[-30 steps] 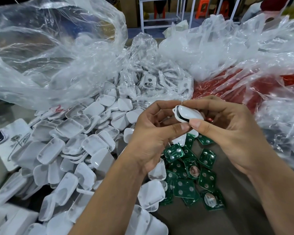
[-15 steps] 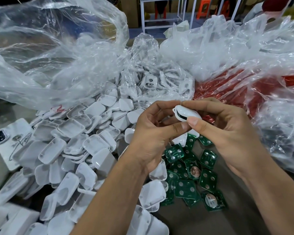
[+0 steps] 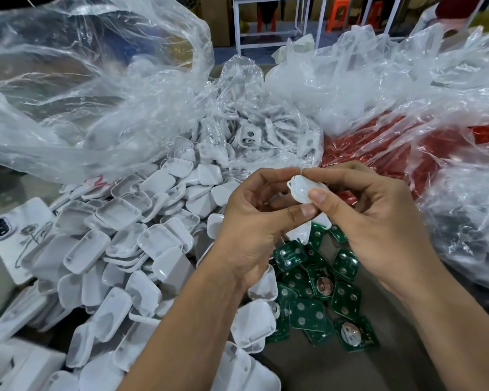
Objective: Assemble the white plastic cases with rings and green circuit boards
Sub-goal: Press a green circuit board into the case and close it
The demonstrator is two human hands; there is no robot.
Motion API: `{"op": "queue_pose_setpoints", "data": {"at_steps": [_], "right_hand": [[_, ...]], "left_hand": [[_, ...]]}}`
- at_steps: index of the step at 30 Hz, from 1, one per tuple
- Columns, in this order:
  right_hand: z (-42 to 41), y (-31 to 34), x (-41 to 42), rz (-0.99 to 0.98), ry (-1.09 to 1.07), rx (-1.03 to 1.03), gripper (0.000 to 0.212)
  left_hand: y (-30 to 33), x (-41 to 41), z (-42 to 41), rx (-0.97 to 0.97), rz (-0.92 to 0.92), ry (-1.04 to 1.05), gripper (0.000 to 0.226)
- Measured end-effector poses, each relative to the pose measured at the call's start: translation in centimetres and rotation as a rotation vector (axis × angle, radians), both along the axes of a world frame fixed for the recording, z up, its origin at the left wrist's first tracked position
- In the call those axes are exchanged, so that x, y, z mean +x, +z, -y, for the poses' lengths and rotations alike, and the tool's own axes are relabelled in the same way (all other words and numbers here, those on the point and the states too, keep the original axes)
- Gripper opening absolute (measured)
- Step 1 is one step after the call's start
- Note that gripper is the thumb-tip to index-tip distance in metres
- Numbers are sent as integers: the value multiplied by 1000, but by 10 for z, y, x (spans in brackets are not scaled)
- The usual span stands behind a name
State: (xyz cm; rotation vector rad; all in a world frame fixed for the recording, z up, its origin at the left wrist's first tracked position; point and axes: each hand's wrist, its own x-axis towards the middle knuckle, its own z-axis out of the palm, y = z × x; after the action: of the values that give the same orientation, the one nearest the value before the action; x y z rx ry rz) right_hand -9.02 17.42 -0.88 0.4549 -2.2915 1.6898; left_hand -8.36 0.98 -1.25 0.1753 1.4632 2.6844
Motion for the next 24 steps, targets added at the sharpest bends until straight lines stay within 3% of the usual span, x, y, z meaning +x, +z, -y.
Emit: {"op": "queue_pose_setpoints", "data": {"at_steps": [10,17,24], "right_hand": [[1,1,2,17,-44,16,32],[8,-2,5,-17,-41,111,35],[8,-5,5,13,-39,0,42]], "left_hand": [[3,3,-3,188,122,-32,37],[0,3,-6,-69,162,217,7],[2,3,-3,-143,146,259,11]]}}
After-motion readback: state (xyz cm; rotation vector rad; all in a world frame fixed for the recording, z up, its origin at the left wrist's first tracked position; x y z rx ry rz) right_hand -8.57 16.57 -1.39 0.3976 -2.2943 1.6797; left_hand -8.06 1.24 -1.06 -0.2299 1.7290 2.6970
